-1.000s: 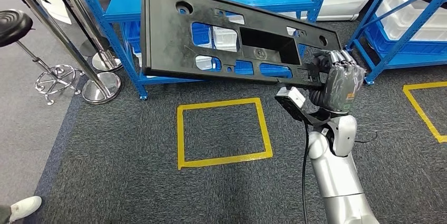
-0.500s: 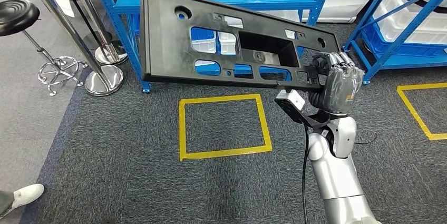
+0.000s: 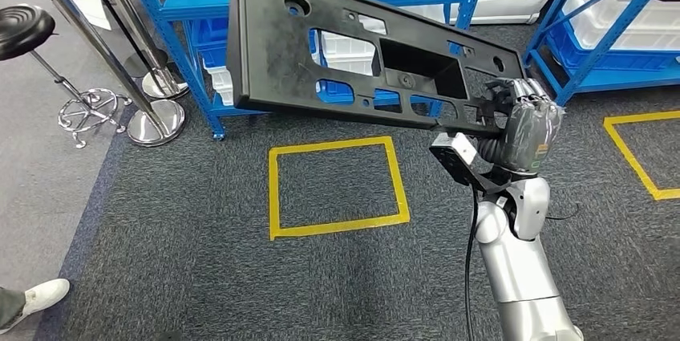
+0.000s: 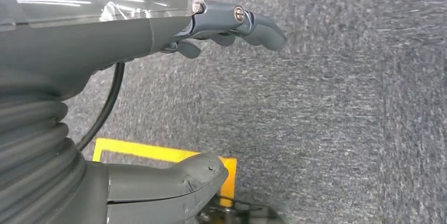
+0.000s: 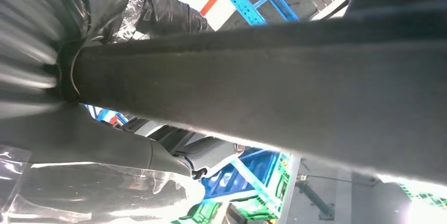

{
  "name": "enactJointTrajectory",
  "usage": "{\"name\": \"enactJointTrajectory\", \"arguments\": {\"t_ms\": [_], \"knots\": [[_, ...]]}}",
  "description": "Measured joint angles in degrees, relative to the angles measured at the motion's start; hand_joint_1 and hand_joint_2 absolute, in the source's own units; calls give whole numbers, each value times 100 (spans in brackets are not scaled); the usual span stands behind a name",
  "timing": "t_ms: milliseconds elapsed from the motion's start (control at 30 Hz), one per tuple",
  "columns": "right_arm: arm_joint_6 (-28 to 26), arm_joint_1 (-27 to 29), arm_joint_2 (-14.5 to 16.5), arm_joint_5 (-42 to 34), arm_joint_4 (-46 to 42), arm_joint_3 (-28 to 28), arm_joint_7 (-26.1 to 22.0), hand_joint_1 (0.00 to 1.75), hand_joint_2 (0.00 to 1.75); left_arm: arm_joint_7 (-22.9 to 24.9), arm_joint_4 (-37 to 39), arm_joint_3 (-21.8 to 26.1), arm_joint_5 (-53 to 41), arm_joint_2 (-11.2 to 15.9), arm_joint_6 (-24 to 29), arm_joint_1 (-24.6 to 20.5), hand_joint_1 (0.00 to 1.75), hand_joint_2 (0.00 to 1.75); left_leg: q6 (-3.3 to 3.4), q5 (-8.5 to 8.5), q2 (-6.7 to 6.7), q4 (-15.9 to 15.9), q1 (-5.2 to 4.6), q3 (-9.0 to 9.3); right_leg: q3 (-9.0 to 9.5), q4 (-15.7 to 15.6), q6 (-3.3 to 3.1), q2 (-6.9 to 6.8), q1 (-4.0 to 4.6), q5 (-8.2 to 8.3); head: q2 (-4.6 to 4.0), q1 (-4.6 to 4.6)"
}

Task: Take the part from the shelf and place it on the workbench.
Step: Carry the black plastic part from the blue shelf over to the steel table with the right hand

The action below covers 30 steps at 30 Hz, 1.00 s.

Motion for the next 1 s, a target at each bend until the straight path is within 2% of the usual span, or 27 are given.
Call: {"name": "enactJointTrajectory", "arguments": {"t_ms": [33, 67, 133, 167, 200, 267, 300, 333, 400, 433, 467, 500, 533, 567, 600, 667, 700, 767, 800, 867, 933, 967, 1000], "knots": [[0, 5, -2, 0, -1, 0, -1, 175, 175, 1, 0, 0, -2, -1, 1, 4, 0, 175, 11, 126, -9, -144, 0, 91, -6, 8, 4, 32, 2, 6, 0, 0], [0, 7, -3, 0, -7, -1, -1, 175, 175, 1, 0, 0, -5, -1, 1, 4, 0, 175, 33, 322, -45, -485, 0, 277, -7, 16, 10, 70, 4, 11, 0, 0], [0, -3, -4, 0, -23, 0, -2, 175, 175, 1, 0, 0, -11, 4, 1, 1, 0, 175, 94, 607, -242, -1254, 2, 673, -22, 27, 41, 144, 6, 30, 0, 1], [1, -11, -4, 0, -34, 1, -2, 175, 175, 2, 0, 0, -16, 7, 1, 2, 0, 175, 116, 660, -322, -1488, -1, 786, -44, 26, 74, 180, 2, 52, 0, 1], [1, -16, -5, 0, -40, 2, -2, 175, 175, 3, 0, 0, -20, 10, 1, 3, 0, 175, 131, 656, -369, -1586, -7, 825, -69, 17, 115, 220, -8, 79, 0, 1], [2, -19, -17, 0, -49, 4, -2, 175, 175, 9, 0, 0, -32, 8, 2, 2, 0, 175, 170, 697, -290, -1659, -1, 839, -105, -11, 208, 315, -23, 133, -1, 1], [2, -17, -30, -1, -52, 4, -2, 175, 175, 10, 0, 0, -38, 5, 3, -3, 0, 175, 202, 735, -235, -1712, 10, 852, -125, 6, 241, 314, -17, 117, 0, 2], [3, -21, -43, -1, -56, 5, -3, 175, 175, 12, 0, 0, -42, 2, 3, -10, 0, 175, 241, 776, -173, -1766, 25, 865, -180, 109, 263, 266, -6, 36, 0, 3], [5, -28, -58, -7, -60, 8, -7, 175, 175, 14, 0, 0, -46, -2, 3, -22, 0, 175, 290, 824, -51, -1819, 25, 862, -433, 648, 286, 93, 6, -300, -1, 4], [7, -27, -60, -14, -60, 10, -7, 175, 175, 15, 0, 0, -47, -2, 3, -22, 0, 175, 302, 829, 5, -1816, 18, 847, -598, 1017, 298, 32, 2, -483, -1, 4], [9, -21, -62, -25, -58, 10, -4, 175, 175, 16, 0, 0, -47, -1, 3, -20, 0, 175, 303, 830, 62, -1808, 11, 831, -726, 1318, 311, 0, -4, -597, -2, 4], [13, -14, -67, -40, -57, 10, -1, 175, 175, 17, 0, 0, -49, -1, 2, -17, 0, 175, 302, 828, 122, -1798, 8, 818, -772, 1453, 322, -22, -10, -609, -1, 4], [17, -10, -72, -56, -57, 10, 1, 175, 175, 18, 0, 0, -50, -1, 1, -16, 0, 175, 298, 825, 179, -1788, 6, 811, -704, 1369, 327, -44, -12, -518, -1, 4], [22, -10, -79, -72, -58, 10, 1, 175, 175, 19, 0, 0, -52, -2, -1, -19, 0, 175, 290, 818, 237, -1776, 6, 808, -535, 1089, 324, -84, -13, -353, 0, 4], [27, -15, -87, -85, -60, 10, 0, 175, 175, 19, 0, 0, -54, -3, -3, -23, 0, 175, 273, 805, 289, -1757, 3, 808, -309, 685, 312, -187, -6, -195, -1, 3], [45, -34, -102, -102, -65, 10, -2, 175, 175, 16, 0, 0, -54, -4, -9, -31, 0, 175, 222, 770, 380, -1708, -29, 797, 12, 74, 252, -373, 42, -27, -1, 3], [55, -39, -109, -106, -68, 10, -2, 175, 175, 15, 0, 0, -54, -4, -14, -33, 0, 175, 197, 756, 426, -1692, -45, 793, 60, -50, 215, -417, 64, -22, -2, 2], [70, -36, -132, -115, -75, 10, 1, 175, 175, 11, 0, 0, -51, -4, -22, -35, 0, 175, 150, 744, 531, -1688, -58, 794, 37, -68, 142, -316, 74, -4, -2, 1], [72, -32, -147, -117, -81, 10, 1, 175, 175, 7, 0, 0, -49, -1, -25, -38, 0, 175, 119, 707, 516, -1661, -47, 788, 31, -81, 108, -259, 68, 14, -1, 1], [75, -33, -171, -120, -91, 9, -2, 175, 175, -4, 0, 0, -42, 1, -28, -41, 0, 175, 59, 464, 309, -1343, -22, 665, 23, -108, 35, -155, 40, 52, -1, 1], [78, -19, -179, -126, -94, 8, -2, 175, 175, -10, 0, 0, -29, 1, -31, -26, 0, 175, 28, 65, 66, -600, -3, 348, 4, -109, -5, -43, 30, 71, -1, 0], [78, -2, -183, -131, -93, 8, -1, 175, 175, -11, 0, 0, -21, 2, -32, -16, 0, 175, 24, -73, 24, -234, 1, 185, -5, -105, -12, 24, 32, 77, -1, 0], [77, 15, -192, -138, -93, 8, 1, 175, 175, -11, 0, 0, -16, 2, -32, -7, 0, 175, 26, -107, 9, -25, 2, 88, -11, -100, -14, 91, 34, 80, -1, 0]]}}
